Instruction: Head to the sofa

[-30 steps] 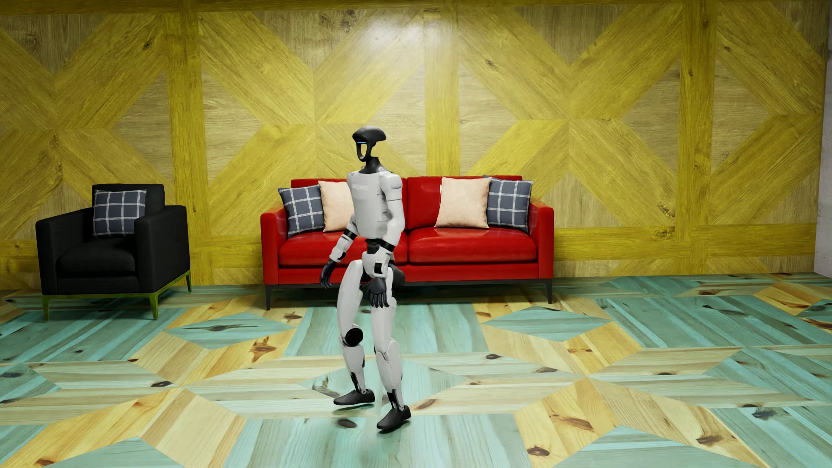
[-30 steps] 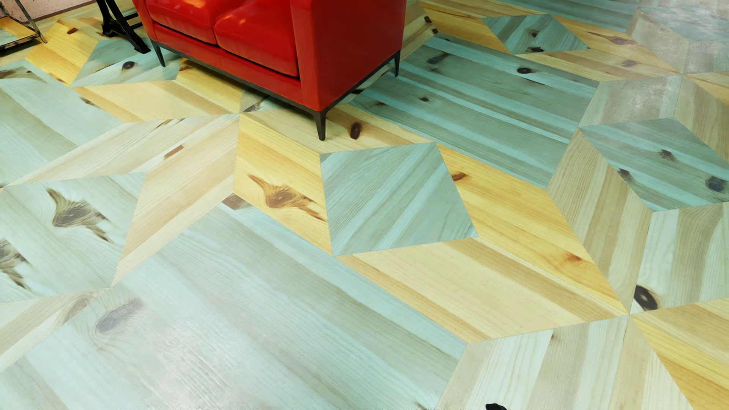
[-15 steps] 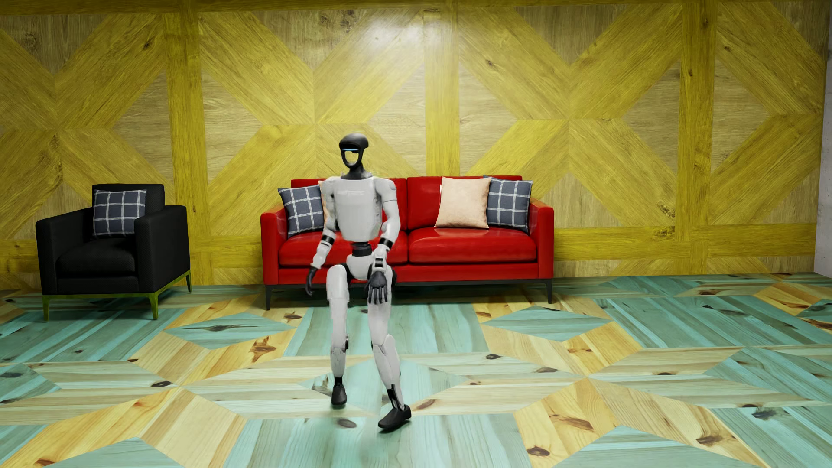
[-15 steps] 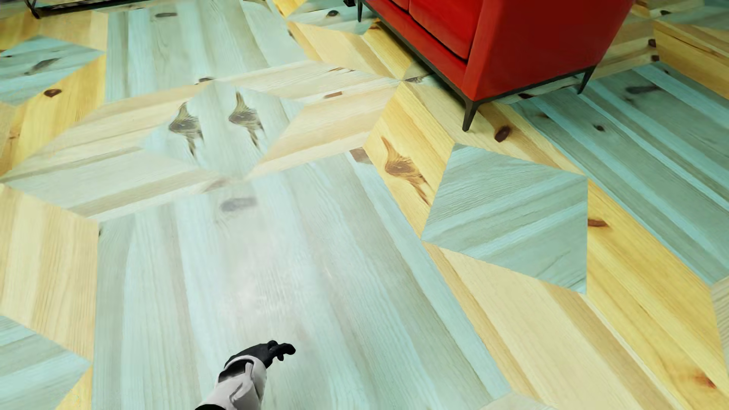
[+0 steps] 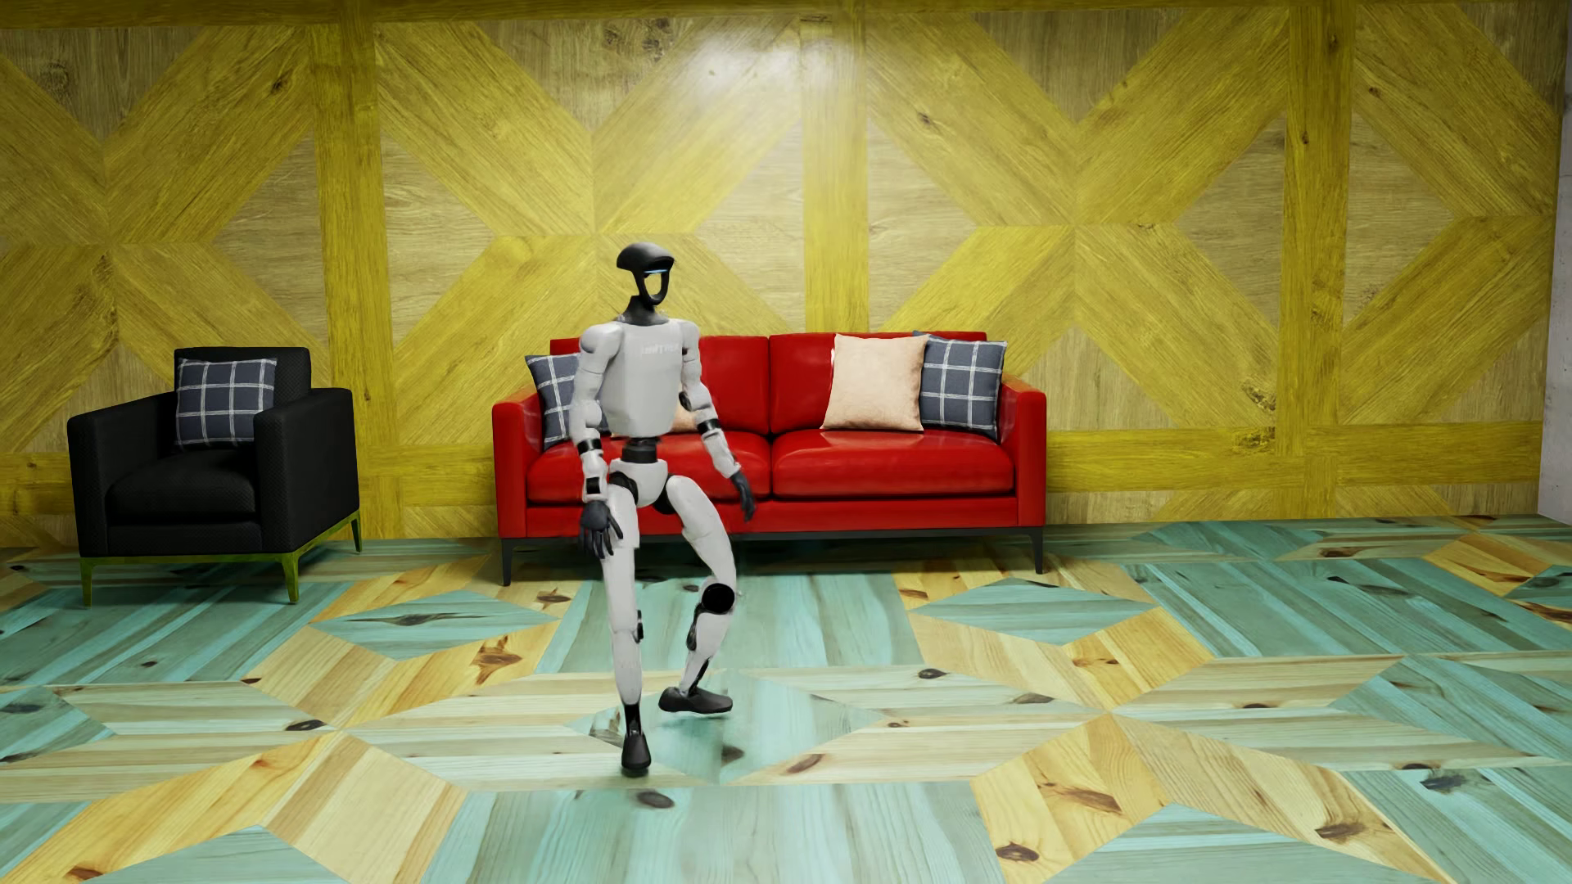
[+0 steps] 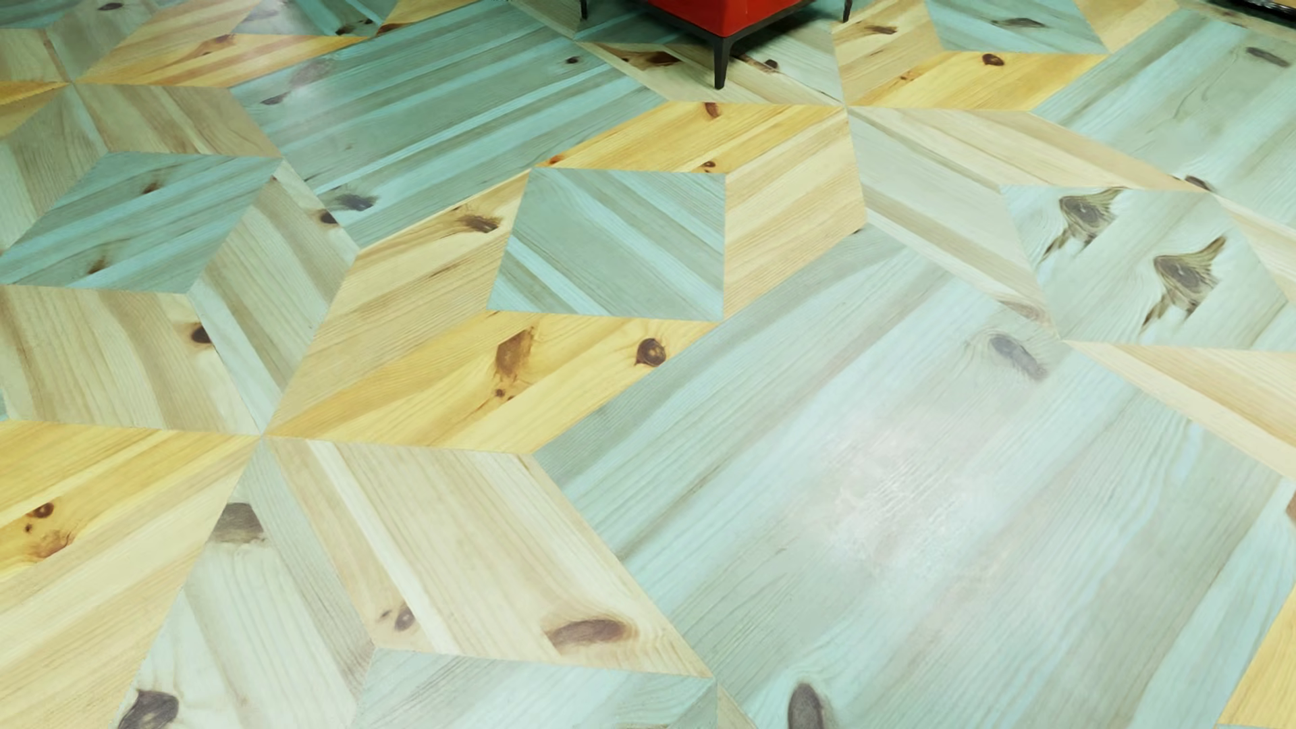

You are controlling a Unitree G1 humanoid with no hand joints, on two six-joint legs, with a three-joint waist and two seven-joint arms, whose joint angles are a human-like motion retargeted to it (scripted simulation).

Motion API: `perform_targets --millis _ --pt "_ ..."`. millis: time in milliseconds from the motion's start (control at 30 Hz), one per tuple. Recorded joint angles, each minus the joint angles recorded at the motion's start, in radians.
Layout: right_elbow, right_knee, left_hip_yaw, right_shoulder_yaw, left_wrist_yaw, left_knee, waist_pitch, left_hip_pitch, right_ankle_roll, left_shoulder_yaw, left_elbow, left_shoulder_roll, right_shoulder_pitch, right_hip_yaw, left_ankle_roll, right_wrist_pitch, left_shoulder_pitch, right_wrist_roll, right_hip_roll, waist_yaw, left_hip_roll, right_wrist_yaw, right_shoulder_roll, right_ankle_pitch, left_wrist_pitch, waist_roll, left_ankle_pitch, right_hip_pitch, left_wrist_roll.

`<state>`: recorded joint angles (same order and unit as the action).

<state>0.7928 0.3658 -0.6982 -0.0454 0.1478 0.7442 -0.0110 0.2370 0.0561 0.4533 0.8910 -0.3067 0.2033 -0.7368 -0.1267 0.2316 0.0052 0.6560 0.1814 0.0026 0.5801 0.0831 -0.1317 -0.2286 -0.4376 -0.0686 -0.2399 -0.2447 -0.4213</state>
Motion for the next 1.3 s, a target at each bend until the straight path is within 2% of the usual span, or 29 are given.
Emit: perform_targets --millis 67,100,133,167,233,267,300,333,400,433,467,500,567,667,700,733,767,800,833,867,900,933,967,1033,1067,1133,1167,1233,1300 --pt "-0.044 -0.013 -0.294 -0.013 0.032 -0.111 0.018 -0.217 -0.011 -0.123 0.03 -0.032 -0.013 -0.109 -0.068 -0.02 0.062 -0.043 0.055 -0.022 0.071 0.027 -0.001 0.045 -0.025 -0.009 -0.025 0.016 0.058" --pt "-0.061 -0.012 -0.467 -0.033 0.016 -0.17 0.026 -0.322 -0.017 -0.134 0.031 -0.052 -0.015 -0.164 -0.051 -0.036 0.083 -0.067 0.095 -0.034 0.074 0.04 -0.004 0.07 -0.024 -0.012 -0.013 0.025 0.056" --pt "-0.082 -0.014 -0.597 -0.067 -0.011 -0.234 0.03 -0.393 -0.035 -0.104 0.035 -0.058 -0.014 -0.222 0.157 -0.045 0.082 -0.096 0.144 -0.041 0.046 0.059 0.002 0.098 -0.024 -0.014 0.039 0.038 0.03" --pt "-0.113 -0.026 -0.551 -0.114 -0.056 -0.256 0.028 -0.358 -0.034 -0.057 0.04 -0.062 0.003 -0.276 0.249 -0.053 0.061 -0.127 0.203 -0.032 -0.002 0.078 0.001 0.128 -0.008 -0.012 0.029 0.065 -0.002" --pt "-0.175 0.0 -0.363 -0.224 -0.153 -0.248 0.018 -0.234 -0.008 0.041 0.063 -0.019 0.058 -0.294 0.196 -0.046 -0.027 -0.188 0.369 -0.013 -0.141 0.111 0.025 0.077 0.008 0.01 -0.025 0.095 -0.071" --pt "-0.181 0.024 -0.269 -0.263 -0.212 -0.245 0.014 -0.183 -0.002 0.072 0.038 -0.002 0.077 -0.191 0.171 -0.036 -0.055 -0.201 0.431 -0.011 -0.222 0.111 0.043 0.005 0.037 0.023 -0.052 0.081 -0.096" --pt "-0.168 0.046 -0.18 -0.278 -0.262 -0.248 0.01 -0.151 0.04 0.079 -0.007 0.009 0.093 0.018 0.145 -0.023 -0.069 -0.191 0.447 -0.018 -0.301 0.09 0.052 -0.054 0.072 0.033 -0.078 0.037 -0.111" --pt "-0.144 0.076 -0.098 -0.272 -0.274 -0.264 0.006 -0.133 0.046 0.052 -0.06 0.019 0.105 0.263 0.119 -0.009 -0.072 -0.166 0.41 -0.025 -0.372 0.055 0.05 -0.076 0.106 0.041 -0.095 -0.012 -0.107" --pt "-0.067 0.177 0.059 -0.228 -0.218 -0.287 0.001 -0.101 -0.085 -0.029 -0.173 0.041 0.103 0.695 0.075 0.026 -0.058 -0.083 0.226 -0.036 -0.482 -0.034 0.049 -0.071 0.148 0.053 -0.113 -0.085 -0.095" --pt "-0.043 0.231 0.14 -0.221 -0.204 -0.292 0.001 -0.083 -0.123 -0.029 -0.214 0.037 0.101 0.816 0.06 0.044 -0.07 -0.051 0.125 -0.037 -0.526 -0.08 0.059 -0.082 0.164 0.057 -0.118 -0.11 -0.12" --pt "-0.041 0.284 0.221 -0.222 -0.206 -0.295 0.001 -0.068 -0.138 -0.011 -0.241 0.027 0.104 0.856 0.047 0.054 -0.1 -0.03 0.053 -0.038 -0.568 -0.108 0.075 -0.097 0.169 0.061 -0.124 -0.142 -0.158" --pt "-0.056 0.326 0.305 -0.222 -0.218 -0.295 0.0 -0.057 -0.122 0.013 -0.256 0.017 0.115 0.825 0.035 0.045 -0.145 -0.014 0.015 -0.039 -0.609 -0.108 0.091 -0.105 0.17 0.066 -0.131 -0.18 -0.201" --pt "-0.095 0.359 0.476 -0.19 -0.204 -0.285 -0.002 -0.046 -0.096 0.018 -0.259 0.019 0.143 0.677 0.019 -0.002 -0.229 0.017 0.004 -0.049 -0.69 -0.057 0.106 -0.096 0.16 0.077 -0.152 -0.264 -0.238" --pt "-0.113 0.228 0.7 -0.121 -0.078 -0.294 -0.001 -0.093 -0.065 -0.034 -0.222 0.037 0.15 0.527 -0.003 -0.035 -0.276 0.033 -0.044 -0.071 -0.782 -0.062 0.084 0.014 0.14 0.085 -0.185 -0.361 -0.195" --pt "-0.113 0.131 0.759 -0.104 -0.039 -0.302 0.001 -0.123 -0.116 -0.054 -0.206 0.037 0.141 0.512 -0.006 -0.033 -0.266 0.034 -0.075 -0.075 -0.797 -0.088 0.066 0.077 0.132 0.085 -0.195 -0.373 -0.172" --pt "-0.116 0.024 0.812 -0.098 -0.008 -0.309 0.003 -0.157 -0.202 -0.069 -0.188 0.036 0.133 0.526 -0.007 -0.023 -0.244 0.036 -0.107 -0.077 -0.808 -0.098 0.048 0.136 0.123 0.083 -0.205 -0.369 -0.153" --pt "-0.119 -0.028 0.859 -0.1 0.004 -0.313 0.006 -0.192 -0.109 -0.085 -0.167 0.031 0.122 0.585 -0.004 -0.009 -0.211 0.036 -0.144 -0.081 -0.807 -0.096 0.037 0.188 0.116 0.08 -0.215 -0.362 -0.131" --pt "-0.122 0.011 0.893 -0.111 0.013 -0.298 0.008 -0.225 0.045 -0.098 -0.141 0.023 0.114 0.575 -0.003 0.002 -0.172 0.033 -0.144 -0.081 -0.802 -0.085 0.033 0.183 0.101 0.079 -0.212 -0.352 -0.108" --pt "-0.128 0.086 0.916 -0.14 0.014 -0.251 0.005 -0.242 0.08 -0.111 -0.102 0.015 0.104 0.553 0.002 0.013 -0.131 0.018 -0.13 -0.082 -0.794 -0.049 0.039 0.125 0.078 0.076 -0.191 -0.344 -0.083" --pt "-0.126 0.153 0.923 -0.176 0.026 -0.174 -0.001 -0.245 0.071 -0.14 -0.05 0.017 0.089 0.535 0.013 0.023 -0.082 -0.001 -0.113 -0.084 -0.791 -0.006 0.051 0.064 0.044 0.072 -0.134 -0.323 -0.044" --pt "-0.122 0.185 0.93 -0.22 0.027 -0.075 -0.005 -0.223 0.061 -0.145 0.017 0.023 0.072 0.508 0.068 0.03 -0.037 -0.038 -0.094 -0.086 -0.793 0.039 0.072 0.013 0.0 0.069 -0.017 -0.288 -0.026" --pt "-0.116 0.183 0.957 -0.243 0.004 0.051 -0.007 -0.172 0.057 -0.13 0.091 0.023 0.054 0.467 0.298 0.035 -0.008 -0.072 -0.078 -0.086 -0.794 0.066 0.091 -0.022 -0.035 0.07 0.099 -0.244 -0.025" --pt "-0.099 0.165 0.907 -0.23 -0.081 0.22 -0.008 -0.089 0.052 -0.059 0.158 0.005 0.041 0.411 0.371 0.015 0.014 -0.077 -0.061 -0.097 -0.8 0.06 0.091 -0.049 -0.045 0.07 0.196 -0.19 -0.066" --pt "-0.06 0.129 0.841 -0.148 -0.268 0.509 -0.015 0.107 0.039 0.101 0.185 -0.022 -0.015 0.324 0.376 -0.028 0.076 -0.031 -0.054 -0.104 -0.717 0.02 0.056 -0.095 -0.007 0.062 0.204 -0.086 -0.162" --pt "-0.035 0.107 0.8 -0.104 -0.289 0.591 -0.019 0.198 0.031 0.096 0.149 -0.036 -0.056 0.3 0.383 -0.034 0.128 0.008 -0.063 -0.093 -0.629 -0.002 0.03 -0.112 0.021 0.054 0.178 -0.036 -0.153" --pt "0.016 0.063 0.689 -0.018 -0.197 0.611 -0.024 0.345 0.009 -0.045 0.053 0.003 -0.156 0.287 0.218 -0.01 0.245 0.071 -0.1 -0.048 -0.495 -0.043 -0.001 -0.144 0.028 0.036 0.156 0.049 -0.054" --pt "0.032 0.055 0.635 0.018 -0.134 0.545 -0.023 0.392 -0.001 -0.117 0.005 0.039 -0.207 0.294 0.175 -0.003 0.305 0.096 -0.116 -0.019 -0.469 -0.056 -0.009 -0.162 0.049 0.03 0.139 0.078 -0.007" --pt "0.038 0.066 0.54 0.069 -0.065 0.282 -0.018 0.438 -0.014 -0.214 -0.071 0.117 -0.3 0.328 0.166 -0.01 0.409 0.112 -0.146 0.031 -0.467 -0.064 -0.003 -0.211 0.068 0.022 0.134 0.116 0.029" --pt "0.012 0.052 0.478 0.101 -0.067 -0.146 -0.002 0.417 -0.037 -0.258 -0.111 0.196 -0.366 0.364 0.194 -0.037 0.465 0.096 -0.179 0.065 -0.504 -0.048 0.024 -0.257 0.058 0.018 0.168 0.157 -0.003"
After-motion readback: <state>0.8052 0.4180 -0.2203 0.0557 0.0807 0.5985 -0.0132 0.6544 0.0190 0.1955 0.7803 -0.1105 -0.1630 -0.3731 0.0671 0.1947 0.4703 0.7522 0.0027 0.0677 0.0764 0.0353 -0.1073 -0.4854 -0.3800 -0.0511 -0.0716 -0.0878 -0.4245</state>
